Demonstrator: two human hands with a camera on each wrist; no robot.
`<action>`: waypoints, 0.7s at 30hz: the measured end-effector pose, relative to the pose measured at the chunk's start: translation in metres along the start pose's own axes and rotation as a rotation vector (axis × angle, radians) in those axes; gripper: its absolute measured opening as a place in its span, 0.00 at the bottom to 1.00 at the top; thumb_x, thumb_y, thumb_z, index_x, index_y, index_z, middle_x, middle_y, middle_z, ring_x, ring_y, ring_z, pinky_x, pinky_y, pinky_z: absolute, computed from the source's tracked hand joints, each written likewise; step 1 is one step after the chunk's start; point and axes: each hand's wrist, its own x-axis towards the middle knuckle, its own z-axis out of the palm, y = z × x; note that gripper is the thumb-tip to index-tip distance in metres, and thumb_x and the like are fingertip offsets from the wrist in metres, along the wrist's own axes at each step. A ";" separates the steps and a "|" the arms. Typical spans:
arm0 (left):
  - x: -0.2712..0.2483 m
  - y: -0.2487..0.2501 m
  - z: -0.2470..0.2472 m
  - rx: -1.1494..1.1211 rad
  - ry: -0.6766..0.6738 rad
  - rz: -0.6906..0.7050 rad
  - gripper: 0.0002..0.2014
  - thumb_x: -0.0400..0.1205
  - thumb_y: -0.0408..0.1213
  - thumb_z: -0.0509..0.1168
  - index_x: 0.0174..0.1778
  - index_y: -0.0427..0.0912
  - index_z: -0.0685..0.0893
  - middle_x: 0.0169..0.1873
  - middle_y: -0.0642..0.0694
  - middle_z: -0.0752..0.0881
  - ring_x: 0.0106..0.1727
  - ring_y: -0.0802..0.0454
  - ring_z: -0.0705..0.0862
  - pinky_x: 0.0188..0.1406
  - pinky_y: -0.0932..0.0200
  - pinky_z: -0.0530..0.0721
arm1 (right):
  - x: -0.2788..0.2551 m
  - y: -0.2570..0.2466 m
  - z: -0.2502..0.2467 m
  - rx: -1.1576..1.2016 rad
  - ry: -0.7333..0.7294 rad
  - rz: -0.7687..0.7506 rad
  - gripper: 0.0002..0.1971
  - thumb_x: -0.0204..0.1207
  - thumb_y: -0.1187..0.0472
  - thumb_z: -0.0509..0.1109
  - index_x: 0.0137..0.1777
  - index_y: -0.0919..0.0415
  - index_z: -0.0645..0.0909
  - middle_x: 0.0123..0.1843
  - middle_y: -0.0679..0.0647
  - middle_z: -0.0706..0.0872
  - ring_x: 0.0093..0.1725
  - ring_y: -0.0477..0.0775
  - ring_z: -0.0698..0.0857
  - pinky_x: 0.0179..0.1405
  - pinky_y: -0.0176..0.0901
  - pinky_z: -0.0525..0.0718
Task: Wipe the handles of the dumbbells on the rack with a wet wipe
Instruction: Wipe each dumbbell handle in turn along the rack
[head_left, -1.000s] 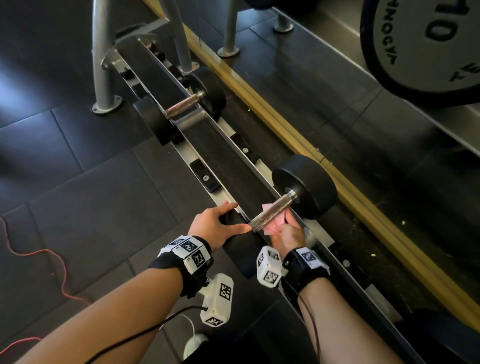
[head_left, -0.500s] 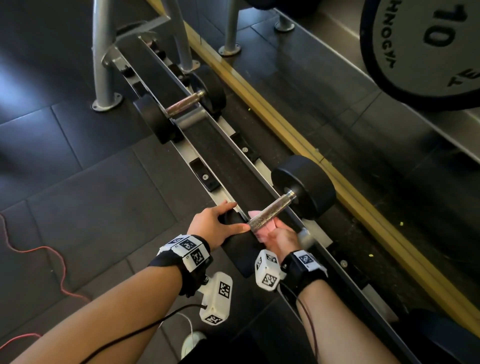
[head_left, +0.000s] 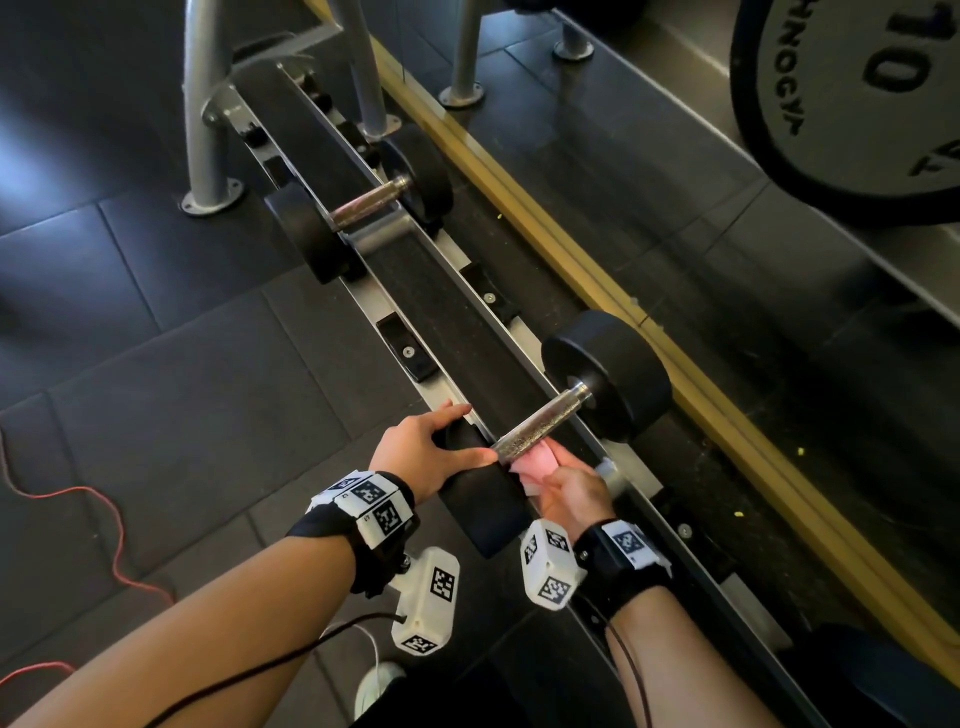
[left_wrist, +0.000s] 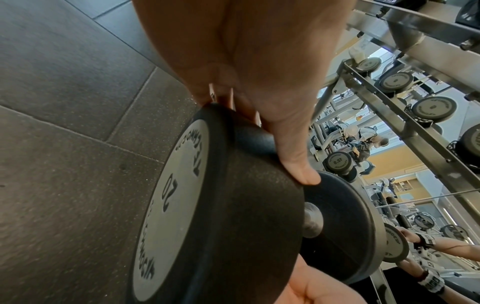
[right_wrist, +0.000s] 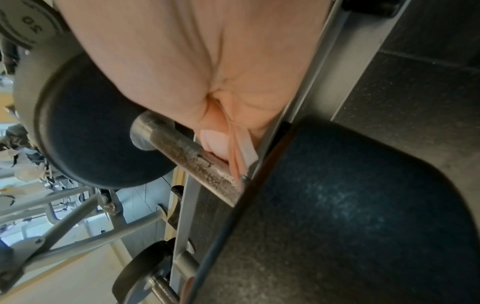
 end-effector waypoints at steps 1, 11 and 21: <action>0.000 0.000 0.000 0.000 -0.001 -0.001 0.38 0.68 0.61 0.79 0.75 0.67 0.75 0.79 0.65 0.70 0.77 0.54 0.74 0.73 0.61 0.71 | 0.000 0.002 -0.005 0.012 0.007 0.003 0.27 0.80 0.78 0.48 0.73 0.63 0.77 0.62 0.66 0.88 0.61 0.62 0.88 0.55 0.53 0.85; 0.001 -0.001 -0.001 0.003 -0.009 -0.011 0.38 0.67 0.61 0.79 0.75 0.67 0.75 0.79 0.67 0.70 0.77 0.55 0.74 0.72 0.61 0.71 | 0.019 -0.016 -0.003 -0.111 0.129 -0.103 0.26 0.83 0.77 0.55 0.76 0.58 0.75 0.71 0.62 0.82 0.72 0.60 0.81 0.77 0.58 0.74; 0.001 0.002 -0.002 0.005 -0.017 -0.016 0.38 0.68 0.60 0.78 0.76 0.67 0.74 0.79 0.67 0.69 0.77 0.55 0.74 0.72 0.60 0.72 | 0.003 -0.005 -0.002 -0.099 0.254 -0.245 0.30 0.75 0.80 0.60 0.72 0.53 0.81 0.64 0.59 0.88 0.61 0.58 0.88 0.67 0.55 0.84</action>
